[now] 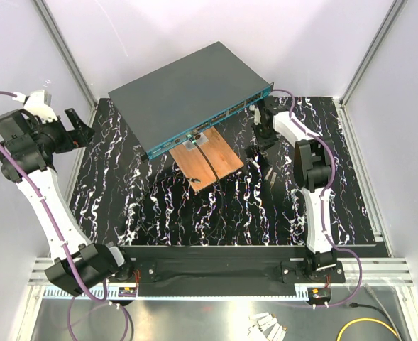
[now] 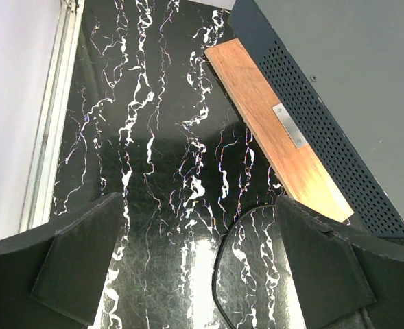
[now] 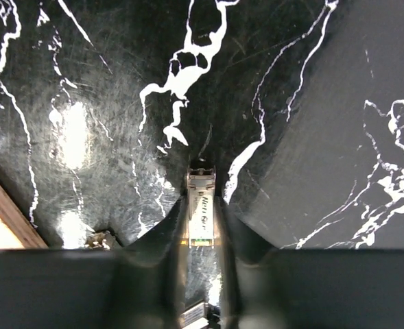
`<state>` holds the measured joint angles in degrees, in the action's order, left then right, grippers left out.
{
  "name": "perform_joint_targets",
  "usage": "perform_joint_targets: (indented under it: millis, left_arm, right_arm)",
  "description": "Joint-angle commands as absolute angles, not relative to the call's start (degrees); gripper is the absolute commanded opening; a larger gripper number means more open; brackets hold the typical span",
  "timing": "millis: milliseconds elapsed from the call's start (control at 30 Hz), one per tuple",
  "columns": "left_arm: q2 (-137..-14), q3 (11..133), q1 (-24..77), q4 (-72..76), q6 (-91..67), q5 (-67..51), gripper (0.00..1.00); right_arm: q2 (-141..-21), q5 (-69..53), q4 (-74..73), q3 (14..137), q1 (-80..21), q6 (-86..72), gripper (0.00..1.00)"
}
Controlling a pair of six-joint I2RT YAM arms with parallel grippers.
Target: Insert the plug into the switch port
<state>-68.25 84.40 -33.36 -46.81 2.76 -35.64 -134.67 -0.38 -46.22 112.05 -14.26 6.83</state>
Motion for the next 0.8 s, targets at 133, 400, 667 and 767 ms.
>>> perform_joint_targets:
  millis: [133,400,667,767]
  left_arm:
    - [-67.5,85.9,-32.8,-44.0,1.3,-35.9,0.99]
    - [-68.4,91.0,-32.9,-44.9,-2.8,-46.0,0.99]
    - [-61.8,87.0,-32.2,-21.9,-25.4,-63.1,0.99]
    - [-58.5,82.7,-29.6,-11.3,-31.5,-64.1,0.99]
  right_arm:
    - [-127.9,1.4,-48.7,105.1,-14.5,8.7,0.00]
    - [-111.0,-19.8,-52.8,98.3,-2.7,10.2,0.00]
    - [-96.6,-56.0,-56.5,102.2,3.8,13.2,0.00]
    - [-94.7,-73.3,-51.5,102.3,3.7,5.1,0.00]
